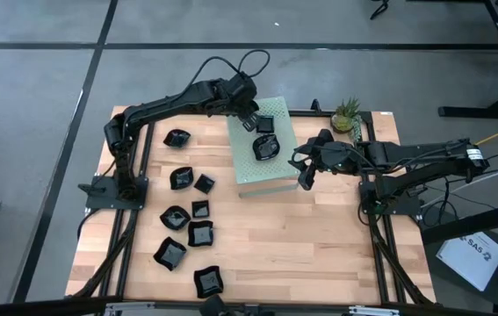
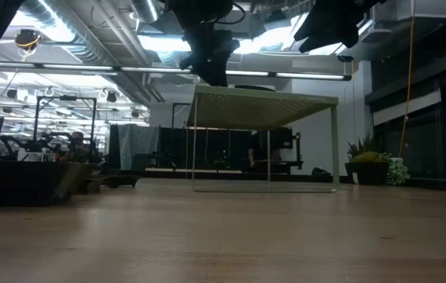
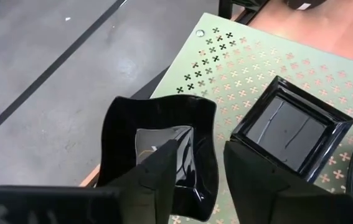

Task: Pick & Place Mini shaped plates
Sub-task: Stack the black leaf shaped plate on top of the black leaf shape plates on the shelf

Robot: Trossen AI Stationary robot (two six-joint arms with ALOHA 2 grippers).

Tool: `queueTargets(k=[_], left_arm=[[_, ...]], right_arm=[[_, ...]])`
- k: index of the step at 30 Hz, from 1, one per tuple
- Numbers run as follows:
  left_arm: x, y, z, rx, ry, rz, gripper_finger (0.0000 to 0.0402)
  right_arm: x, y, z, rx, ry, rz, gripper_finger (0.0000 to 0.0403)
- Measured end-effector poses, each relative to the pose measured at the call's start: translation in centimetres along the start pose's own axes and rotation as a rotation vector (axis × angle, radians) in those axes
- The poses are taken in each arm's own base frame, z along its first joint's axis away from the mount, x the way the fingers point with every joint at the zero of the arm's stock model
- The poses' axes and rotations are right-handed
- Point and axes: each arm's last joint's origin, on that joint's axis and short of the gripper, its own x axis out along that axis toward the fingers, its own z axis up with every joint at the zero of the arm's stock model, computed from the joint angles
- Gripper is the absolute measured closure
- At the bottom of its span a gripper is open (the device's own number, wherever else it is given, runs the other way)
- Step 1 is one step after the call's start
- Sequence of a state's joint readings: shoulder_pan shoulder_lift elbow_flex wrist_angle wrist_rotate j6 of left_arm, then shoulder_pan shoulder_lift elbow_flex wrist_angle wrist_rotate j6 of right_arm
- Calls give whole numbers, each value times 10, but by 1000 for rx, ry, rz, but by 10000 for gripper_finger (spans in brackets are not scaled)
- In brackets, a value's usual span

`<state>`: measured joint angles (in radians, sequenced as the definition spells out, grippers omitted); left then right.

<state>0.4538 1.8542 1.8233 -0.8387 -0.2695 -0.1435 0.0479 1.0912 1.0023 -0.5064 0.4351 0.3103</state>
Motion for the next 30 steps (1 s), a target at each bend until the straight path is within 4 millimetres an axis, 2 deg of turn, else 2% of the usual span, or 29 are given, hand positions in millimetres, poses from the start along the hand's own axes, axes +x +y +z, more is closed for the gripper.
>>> queueTargets(k=[4,7,11,15,24,26,30], left_arm=[[-1,-1,0,3,-2,-5,266],[-9,-2,1,46,-17,-44,265],[-35,-4,1,101,-48,-84,270],[-71,-6,-5,175,-57,-80,272],[-152,-10,-31,260,-109,-37,272],[-161,-10,-41,249,-113,-37,274],[-161,-11,-72,235,-62,-26,274]], right_arm=[[0,0,0,-3,0,0,191],[0,0,0,-8,0,0,191],[0,0,0,-30,0,0,191],[0,0,0,-29,0,0,191],[0,2,-1,-30,18,61,191],[0,2,0,-25,16,61,191],[0,3,3,-6,-20,71,191]])
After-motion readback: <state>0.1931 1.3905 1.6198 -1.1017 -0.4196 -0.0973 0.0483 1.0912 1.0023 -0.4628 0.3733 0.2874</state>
